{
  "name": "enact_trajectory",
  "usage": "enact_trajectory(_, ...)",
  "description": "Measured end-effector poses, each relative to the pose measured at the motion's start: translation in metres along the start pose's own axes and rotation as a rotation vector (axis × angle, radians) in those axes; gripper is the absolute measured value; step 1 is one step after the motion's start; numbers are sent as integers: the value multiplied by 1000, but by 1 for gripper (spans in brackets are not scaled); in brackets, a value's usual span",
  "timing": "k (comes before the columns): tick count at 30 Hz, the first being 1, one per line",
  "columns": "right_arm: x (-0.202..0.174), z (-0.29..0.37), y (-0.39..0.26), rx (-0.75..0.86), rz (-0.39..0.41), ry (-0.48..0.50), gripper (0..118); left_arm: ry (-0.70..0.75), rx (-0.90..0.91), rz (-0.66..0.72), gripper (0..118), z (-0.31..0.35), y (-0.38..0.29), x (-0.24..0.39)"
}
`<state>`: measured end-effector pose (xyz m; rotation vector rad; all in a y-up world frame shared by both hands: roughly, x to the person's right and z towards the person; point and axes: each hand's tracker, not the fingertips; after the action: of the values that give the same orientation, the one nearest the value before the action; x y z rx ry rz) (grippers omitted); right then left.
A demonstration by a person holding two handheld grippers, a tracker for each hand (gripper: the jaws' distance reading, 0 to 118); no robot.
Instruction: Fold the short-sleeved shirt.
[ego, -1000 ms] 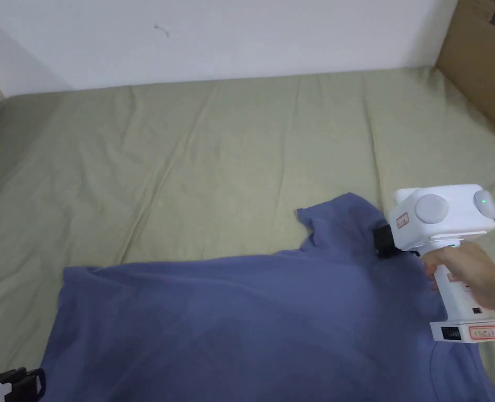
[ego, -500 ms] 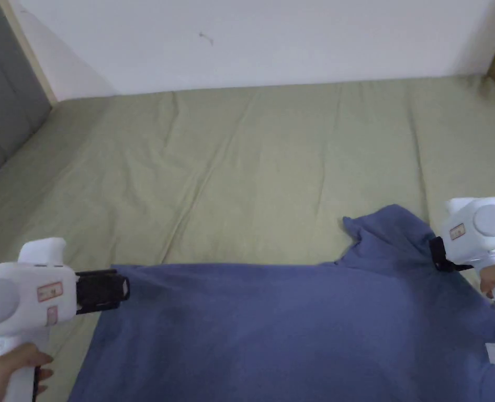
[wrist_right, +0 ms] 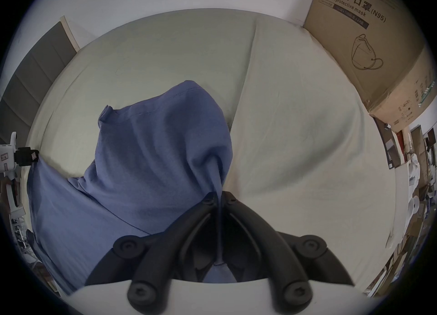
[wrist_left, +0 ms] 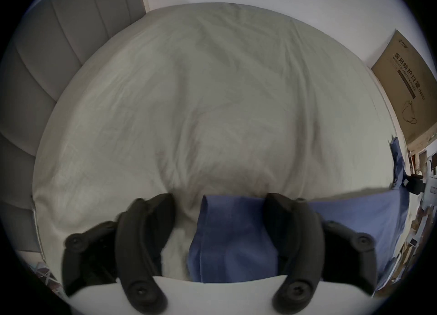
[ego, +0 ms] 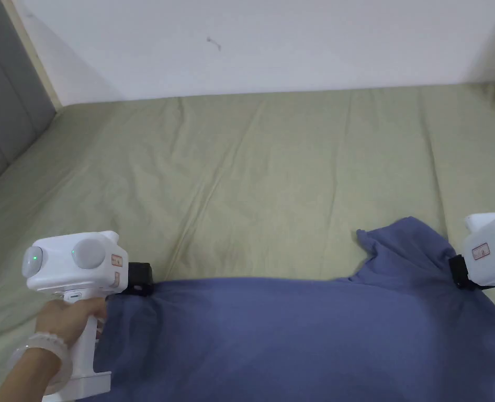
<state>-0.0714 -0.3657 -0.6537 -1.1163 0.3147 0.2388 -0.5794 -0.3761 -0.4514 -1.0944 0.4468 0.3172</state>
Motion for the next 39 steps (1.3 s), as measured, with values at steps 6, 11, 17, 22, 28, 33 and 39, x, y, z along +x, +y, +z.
enact_trajectory(6, 3, 24, 2, 29, -7, 8, 2, -35, 44, -5, 3, 23, 0, -10)
enact_trajectory(11, 9, 70, -8, 84, 12, 43, 2, -57, 126, -63, 3, 77, -11, -8)
enact_trajectory(17, 17, 146, -40, 175, 60, 52, 2, -105, 266, -70, 3, 170, -44, -23)
enact_trajectory(22, 22, 210, -104, 199, 95, 61, 2, -101, 299, -108, 3, 226, -109, -38)
enact_trajectory(28, 18, 232, -214, 128, 104, 72, 2, -109, 219, -83, 3, 235, -199, -64)
enact_trajectory(33, 13, 197, -288, 25, 59, 87, 2, -114, 129, -12, 3, 206, -251, -77)
enact_trajectory(39, 19, 175, -325, 1, -32, 120, 13, -128, 72, 44, 35, 182, -283, -88)
